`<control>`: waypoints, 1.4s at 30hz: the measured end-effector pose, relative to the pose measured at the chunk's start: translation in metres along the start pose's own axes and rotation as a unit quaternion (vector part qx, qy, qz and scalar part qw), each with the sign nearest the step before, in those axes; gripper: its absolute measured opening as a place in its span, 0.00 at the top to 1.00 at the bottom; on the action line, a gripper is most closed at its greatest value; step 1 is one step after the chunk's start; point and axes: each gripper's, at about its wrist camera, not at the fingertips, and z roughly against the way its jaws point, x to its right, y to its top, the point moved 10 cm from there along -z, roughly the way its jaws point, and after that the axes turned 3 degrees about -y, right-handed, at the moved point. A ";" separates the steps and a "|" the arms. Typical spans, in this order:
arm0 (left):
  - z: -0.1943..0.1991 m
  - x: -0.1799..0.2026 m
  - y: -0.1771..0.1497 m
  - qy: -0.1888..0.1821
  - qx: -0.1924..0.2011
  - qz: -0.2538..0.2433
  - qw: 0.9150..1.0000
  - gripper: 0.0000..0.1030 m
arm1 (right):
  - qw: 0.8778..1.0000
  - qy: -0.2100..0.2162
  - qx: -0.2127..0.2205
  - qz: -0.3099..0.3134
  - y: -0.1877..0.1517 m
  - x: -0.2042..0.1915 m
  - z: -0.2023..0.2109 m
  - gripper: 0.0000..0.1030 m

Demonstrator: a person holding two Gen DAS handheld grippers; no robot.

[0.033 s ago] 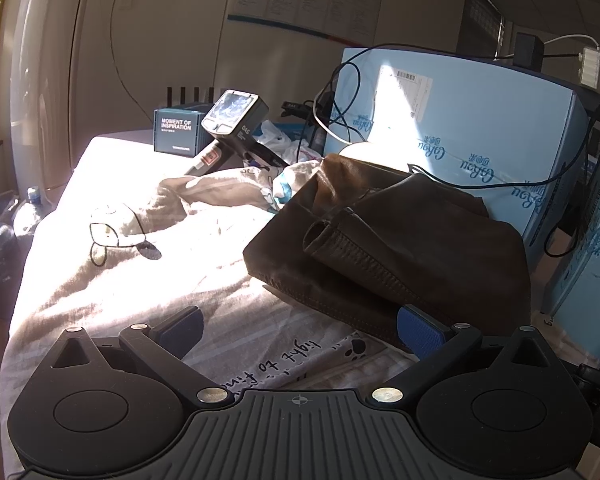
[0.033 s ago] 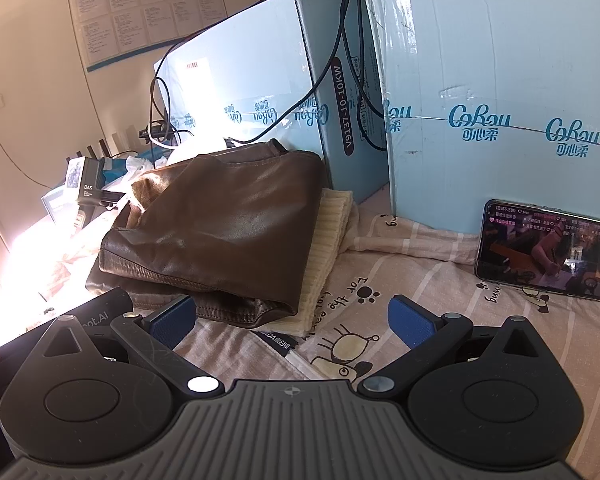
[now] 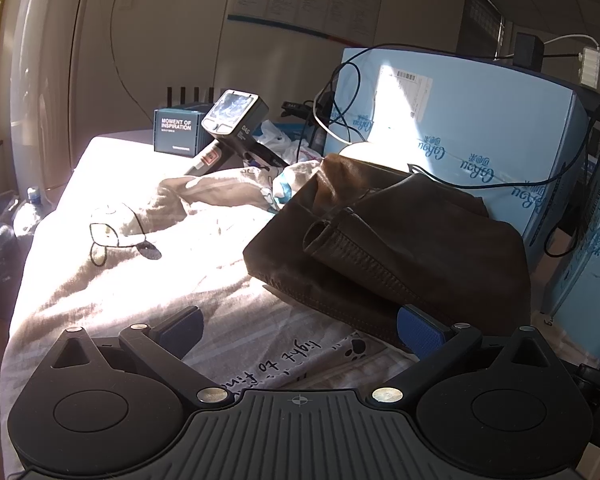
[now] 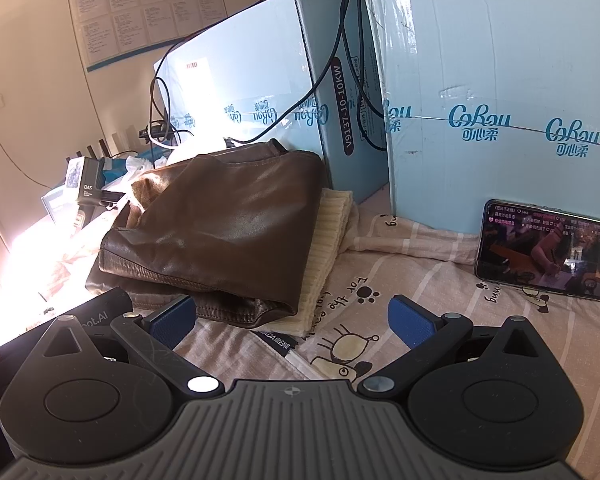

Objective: Fold clothes

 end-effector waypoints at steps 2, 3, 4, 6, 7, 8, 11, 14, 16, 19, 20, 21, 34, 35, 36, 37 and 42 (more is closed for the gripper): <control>0.000 0.000 0.000 -0.001 0.001 0.001 1.000 0.00 | 1.000 0.000 -0.003 -0.001 0.000 0.000 0.000 0.00; 0.001 0.000 0.000 -0.002 0.002 0.001 1.000 0.00 | 1.000 0.000 -0.002 0.000 0.000 0.000 0.000 0.00; 0.001 0.000 0.001 -0.003 0.003 0.001 1.000 0.00 | 1.000 -0.001 -0.001 0.000 0.000 0.001 0.000 0.00; 0.001 0.001 0.001 -0.002 0.003 0.000 1.000 0.00 | 1.000 -0.001 -0.002 0.001 0.000 0.001 0.000 0.00; 0.000 0.001 0.000 -0.001 0.003 0.000 1.000 0.00 | 1.000 -0.001 -0.002 0.001 0.000 0.001 0.000 0.00; 0.000 0.001 0.000 -0.001 0.003 0.000 1.000 0.00 | 1.000 -0.002 -0.001 0.001 0.000 0.001 0.000 0.00; -0.002 0.001 0.001 -0.001 0.003 -0.001 1.000 0.00 | 1.000 -0.002 -0.002 0.001 0.000 0.000 0.000 0.00; -0.002 0.001 0.000 0.000 0.002 -0.002 1.000 0.00 | 1.000 -0.002 -0.002 0.001 0.000 0.000 0.000 0.00; 0.000 0.002 0.001 0.000 0.002 -0.003 1.000 0.00 | 1.000 -0.002 -0.002 0.001 0.000 -0.001 0.000 0.00; 0.000 0.001 0.001 0.000 0.003 -0.003 1.000 0.00 | 1.000 -0.002 -0.002 0.001 0.000 0.000 0.000 0.00; 0.000 0.001 0.001 0.000 0.002 -0.003 1.000 0.00 | 1.000 -0.002 -0.002 0.001 0.000 0.000 -0.001 0.00; 0.000 0.001 0.001 0.000 0.002 -0.003 1.000 0.00 | 1.000 -0.002 -0.002 0.001 0.000 0.000 -0.001 0.00; 0.000 0.001 0.000 0.001 0.001 -0.003 1.000 0.00 | 1.000 -0.003 -0.002 0.002 -0.001 0.000 -0.001 0.00; 0.000 0.001 0.000 0.001 0.001 -0.003 1.000 0.00 | 1.000 -0.003 -0.002 0.002 -0.001 0.000 -0.001 0.00; 0.000 0.001 0.000 0.001 0.001 -0.003 1.000 0.00 | 1.000 -0.002 -0.002 0.002 -0.001 0.000 0.000 0.00; 0.000 0.001 0.000 0.001 0.001 -0.003 1.000 0.00 | 1.000 -0.002 -0.002 0.002 -0.001 0.000 0.000 0.00; 0.000 0.001 0.000 0.002 0.000 -0.003 1.000 0.00 | 1.000 -0.002 -0.002 0.002 -0.001 0.001 0.000 0.00</control>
